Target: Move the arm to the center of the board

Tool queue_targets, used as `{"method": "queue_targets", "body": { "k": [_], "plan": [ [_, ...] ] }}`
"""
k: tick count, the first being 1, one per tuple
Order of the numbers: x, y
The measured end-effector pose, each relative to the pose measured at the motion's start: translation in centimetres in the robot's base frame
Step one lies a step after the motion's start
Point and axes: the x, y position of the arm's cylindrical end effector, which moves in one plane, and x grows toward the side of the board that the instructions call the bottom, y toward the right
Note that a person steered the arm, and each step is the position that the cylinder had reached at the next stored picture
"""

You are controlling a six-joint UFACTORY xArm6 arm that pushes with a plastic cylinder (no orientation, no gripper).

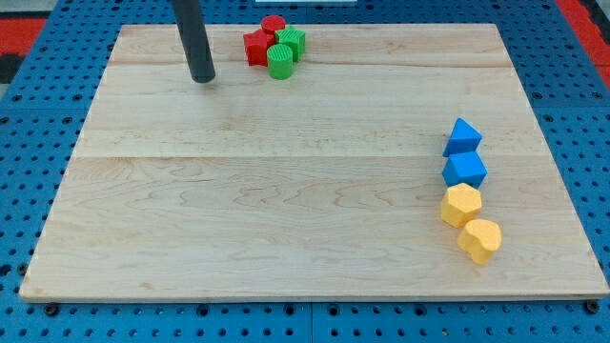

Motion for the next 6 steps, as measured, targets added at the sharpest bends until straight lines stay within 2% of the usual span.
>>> {"method": "queue_targets", "body": {
  "k": [2, 4, 5, 6],
  "plan": [
    [2.8, 2.6],
    [3.6, 12.3],
    [3.2, 11.1],
    [3.3, 2.5]
  ]
}}
